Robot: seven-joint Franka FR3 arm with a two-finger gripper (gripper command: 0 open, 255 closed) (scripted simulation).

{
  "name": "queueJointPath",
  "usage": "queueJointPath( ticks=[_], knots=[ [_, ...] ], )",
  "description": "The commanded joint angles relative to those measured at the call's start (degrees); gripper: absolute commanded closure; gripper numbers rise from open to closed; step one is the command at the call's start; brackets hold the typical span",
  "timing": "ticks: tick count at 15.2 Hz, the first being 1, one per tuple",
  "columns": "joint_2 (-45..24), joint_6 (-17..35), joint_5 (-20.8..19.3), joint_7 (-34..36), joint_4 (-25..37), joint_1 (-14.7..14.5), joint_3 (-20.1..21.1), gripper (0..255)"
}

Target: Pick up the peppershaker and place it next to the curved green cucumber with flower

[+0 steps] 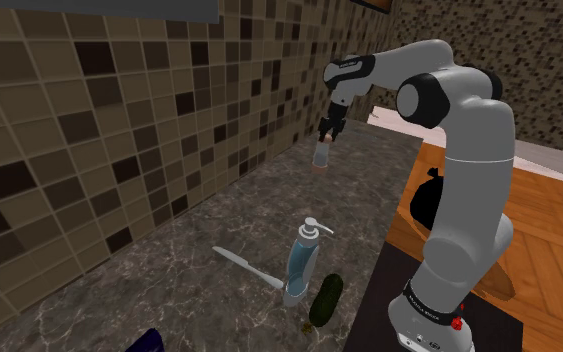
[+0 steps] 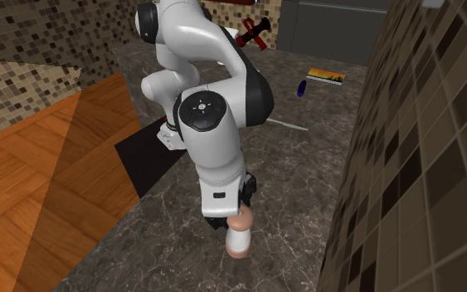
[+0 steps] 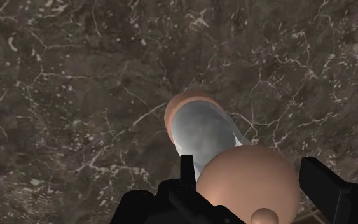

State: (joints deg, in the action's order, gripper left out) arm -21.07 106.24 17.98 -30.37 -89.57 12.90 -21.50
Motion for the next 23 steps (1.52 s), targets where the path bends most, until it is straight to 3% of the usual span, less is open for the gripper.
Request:
queueJointPath(
  ticks=[1,9,23],
  knots=[
    [0.0,0.0,0.0,0.0,0.0,0.0,0.0,255],
    [0.0,0.0,0.0,0.0,0.0,0.0,0.0,255],
    [0.7,-10.2,-0.8,2.1,9.7,0.8,-0.4,255]
  ],
)
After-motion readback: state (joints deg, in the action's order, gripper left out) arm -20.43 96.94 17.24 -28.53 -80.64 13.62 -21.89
